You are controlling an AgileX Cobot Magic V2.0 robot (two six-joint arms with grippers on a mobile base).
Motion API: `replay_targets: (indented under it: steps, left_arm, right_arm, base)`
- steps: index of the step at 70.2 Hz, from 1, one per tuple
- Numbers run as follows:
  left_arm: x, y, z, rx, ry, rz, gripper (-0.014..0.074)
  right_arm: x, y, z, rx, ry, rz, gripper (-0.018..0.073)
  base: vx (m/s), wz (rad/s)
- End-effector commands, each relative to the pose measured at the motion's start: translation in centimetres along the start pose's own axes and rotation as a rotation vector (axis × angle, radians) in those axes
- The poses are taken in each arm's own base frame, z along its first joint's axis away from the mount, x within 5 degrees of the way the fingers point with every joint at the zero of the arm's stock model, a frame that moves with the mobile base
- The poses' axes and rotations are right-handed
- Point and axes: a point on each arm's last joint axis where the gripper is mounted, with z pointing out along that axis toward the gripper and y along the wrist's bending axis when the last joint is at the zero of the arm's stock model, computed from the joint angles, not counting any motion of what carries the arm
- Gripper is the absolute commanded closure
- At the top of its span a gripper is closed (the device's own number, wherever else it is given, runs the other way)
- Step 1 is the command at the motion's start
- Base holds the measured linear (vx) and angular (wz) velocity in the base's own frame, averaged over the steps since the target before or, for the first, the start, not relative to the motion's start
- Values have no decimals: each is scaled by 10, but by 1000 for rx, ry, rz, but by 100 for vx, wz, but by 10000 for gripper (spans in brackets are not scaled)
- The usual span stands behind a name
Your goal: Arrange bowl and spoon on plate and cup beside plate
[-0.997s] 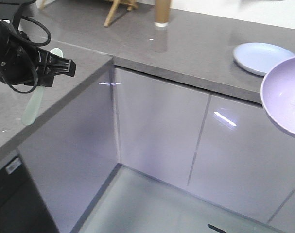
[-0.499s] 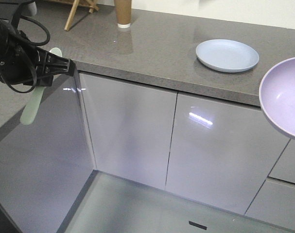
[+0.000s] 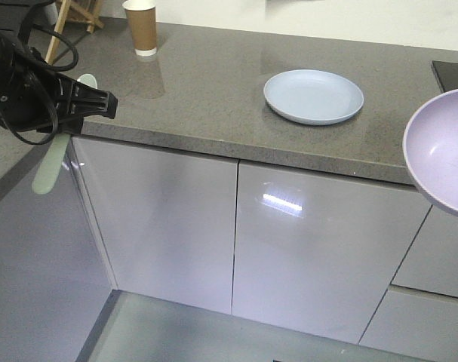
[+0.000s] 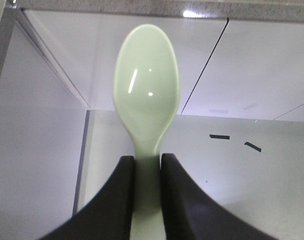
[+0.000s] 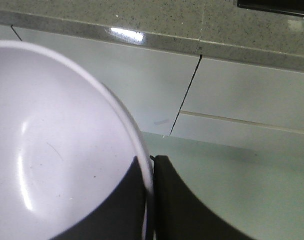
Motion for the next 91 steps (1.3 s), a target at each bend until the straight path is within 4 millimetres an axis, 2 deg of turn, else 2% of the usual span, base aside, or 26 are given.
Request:
replay_targets:
  steps: [1, 91]
  left_arm:
    - [-7, 1, -21, 28, -106, -5, 603]
    - [-7, 1, -21, 28, -106, -5, 603]
  right_arm:
    - [-8, -2, -13, 3, -100, -2, 566]
    - [-8, -2, -13, 3, -99, -2, 566]
  base:
    - [19, -10]
    - [26, -15]
